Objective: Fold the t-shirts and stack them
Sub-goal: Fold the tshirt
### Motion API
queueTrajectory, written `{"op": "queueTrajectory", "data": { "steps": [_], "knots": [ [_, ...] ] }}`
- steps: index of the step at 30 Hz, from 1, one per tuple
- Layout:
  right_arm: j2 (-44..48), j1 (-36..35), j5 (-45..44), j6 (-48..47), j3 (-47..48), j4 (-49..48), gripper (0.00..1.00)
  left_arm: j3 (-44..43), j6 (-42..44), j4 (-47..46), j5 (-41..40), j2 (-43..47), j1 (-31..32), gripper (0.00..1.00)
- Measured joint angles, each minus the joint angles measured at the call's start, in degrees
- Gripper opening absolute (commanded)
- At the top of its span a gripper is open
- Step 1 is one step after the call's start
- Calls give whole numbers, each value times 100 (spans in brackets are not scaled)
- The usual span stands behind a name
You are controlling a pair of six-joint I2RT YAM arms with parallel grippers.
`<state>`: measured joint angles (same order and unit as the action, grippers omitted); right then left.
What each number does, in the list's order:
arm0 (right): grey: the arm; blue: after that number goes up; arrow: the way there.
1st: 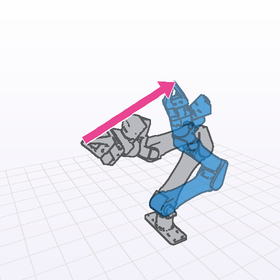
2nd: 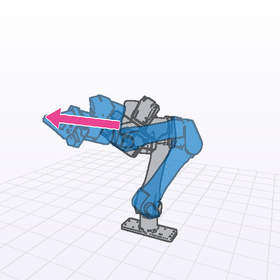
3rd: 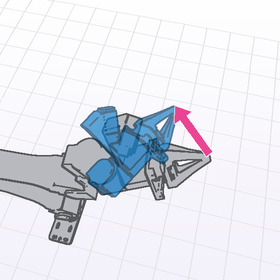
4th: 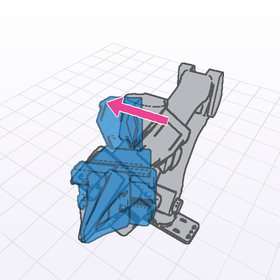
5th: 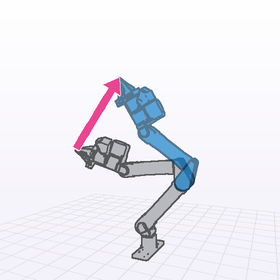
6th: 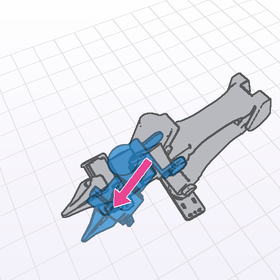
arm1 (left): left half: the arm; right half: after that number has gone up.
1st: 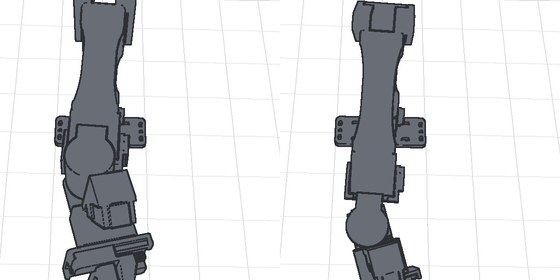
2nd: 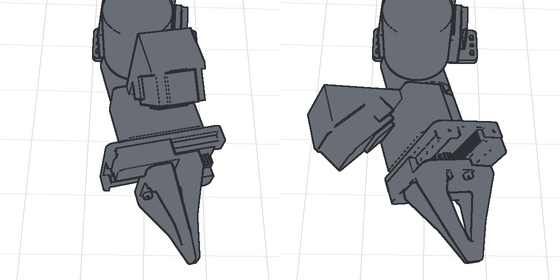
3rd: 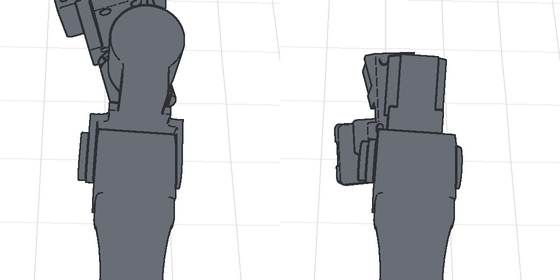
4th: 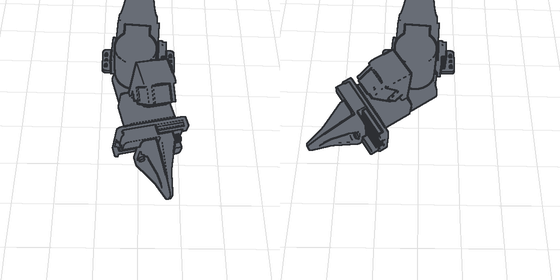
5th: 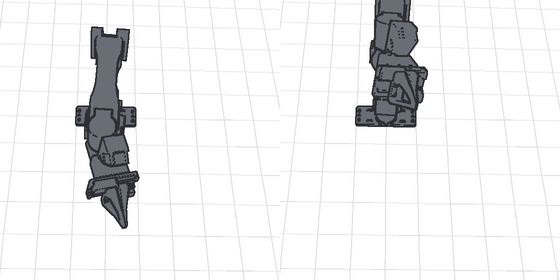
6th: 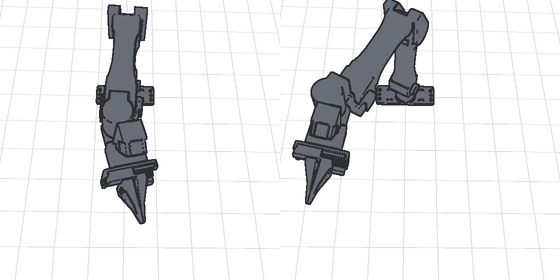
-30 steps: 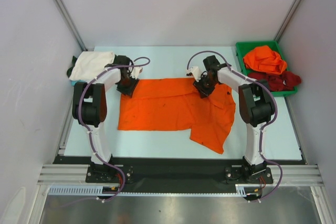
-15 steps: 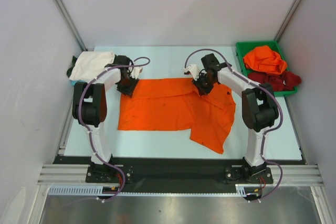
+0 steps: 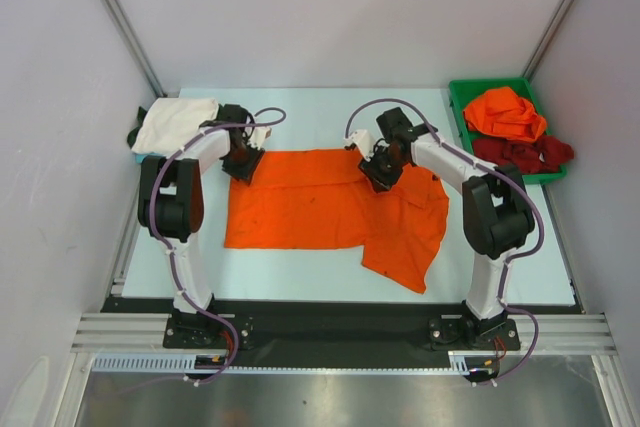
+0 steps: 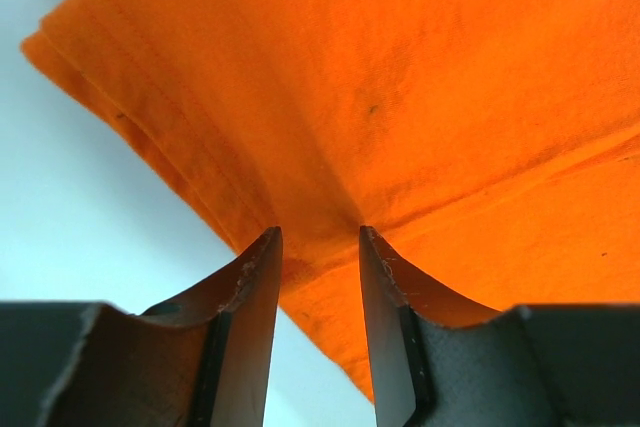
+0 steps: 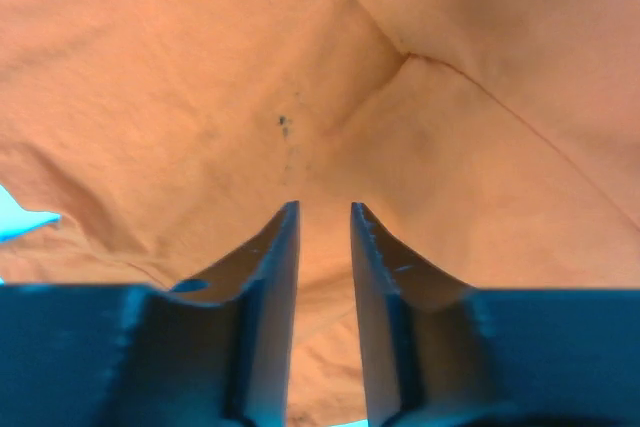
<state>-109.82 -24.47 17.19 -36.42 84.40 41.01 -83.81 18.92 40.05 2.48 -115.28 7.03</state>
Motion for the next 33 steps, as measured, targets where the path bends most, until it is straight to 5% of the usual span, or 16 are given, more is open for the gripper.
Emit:
{"op": "queueTrajectory", "data": {
  "steps": [17,33],
  "knots": [
    [-442,1456,17,627,1434,-334,42,-1587,42,247,-404,-431,-273,63],
    [-1075,2052,-111,614,2269,120,42,-2870,-101,647,-238,-1849,-636,46]
  ]
}}
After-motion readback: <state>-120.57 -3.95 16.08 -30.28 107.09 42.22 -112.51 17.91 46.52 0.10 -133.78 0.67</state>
